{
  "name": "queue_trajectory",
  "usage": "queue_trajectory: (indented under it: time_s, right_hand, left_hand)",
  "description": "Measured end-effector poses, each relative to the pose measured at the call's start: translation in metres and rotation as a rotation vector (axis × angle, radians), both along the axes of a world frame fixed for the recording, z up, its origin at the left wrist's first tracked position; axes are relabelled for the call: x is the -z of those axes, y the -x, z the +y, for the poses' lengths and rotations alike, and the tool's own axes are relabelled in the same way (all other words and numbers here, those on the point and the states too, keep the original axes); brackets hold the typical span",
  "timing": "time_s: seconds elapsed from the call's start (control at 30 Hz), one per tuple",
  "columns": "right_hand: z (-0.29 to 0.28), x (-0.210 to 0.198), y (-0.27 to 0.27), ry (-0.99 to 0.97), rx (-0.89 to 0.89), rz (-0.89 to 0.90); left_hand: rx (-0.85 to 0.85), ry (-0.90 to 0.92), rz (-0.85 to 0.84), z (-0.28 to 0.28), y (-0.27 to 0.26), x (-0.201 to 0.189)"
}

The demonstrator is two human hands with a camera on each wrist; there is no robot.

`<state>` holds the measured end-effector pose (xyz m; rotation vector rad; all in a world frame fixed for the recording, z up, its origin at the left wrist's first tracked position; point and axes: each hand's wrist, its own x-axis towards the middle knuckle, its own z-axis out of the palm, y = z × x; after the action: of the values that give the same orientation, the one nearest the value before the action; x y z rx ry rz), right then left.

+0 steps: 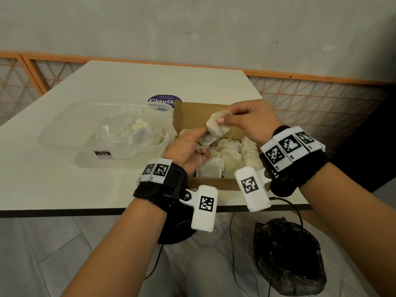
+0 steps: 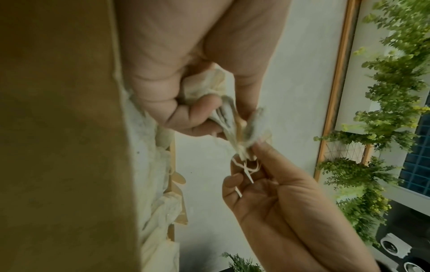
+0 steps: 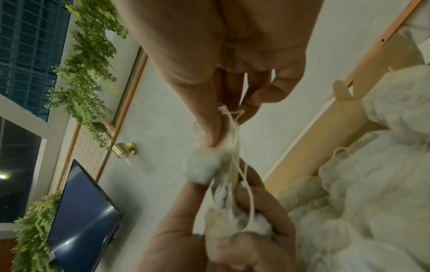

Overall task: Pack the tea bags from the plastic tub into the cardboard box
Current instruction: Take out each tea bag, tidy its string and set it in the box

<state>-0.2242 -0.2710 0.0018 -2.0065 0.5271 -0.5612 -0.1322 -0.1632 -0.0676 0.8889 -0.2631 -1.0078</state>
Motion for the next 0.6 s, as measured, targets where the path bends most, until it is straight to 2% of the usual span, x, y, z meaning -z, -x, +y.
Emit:
queue_trajectory:
  time_s: [0.13,0.27,0.37,0.5,0.6]
  right_hand:
    - [-0.007,-0.008,0.005,0.018,-0.05,0.001]
    - [-0.01,-0.02,0.006,0.029,-0.169,0.043]
    - [-0.015,-0.023,0.003,0.086,-0.157,0.09]
    - [-0.021,-0.023,0.003,0.139,-0.086,0.107]
    - [-0.017,-0.03,0.009,0.114,-0.153,0.079]
  left_hand:
    - [-0.007,-0.019,0.059,-0.001,-0.001,-0.002]
    - [0.036,-0.02,0.018,-0.001,0.001,-0.002]
    - [0.069,0.012,-0.042,0.0,0.004,-0.004]
    - [0.014,-0.014,-0.064,0.0,0.004,-0.002]
    - [-0.025,-0.01,-0.088,-0.001,0.003,-0.002]
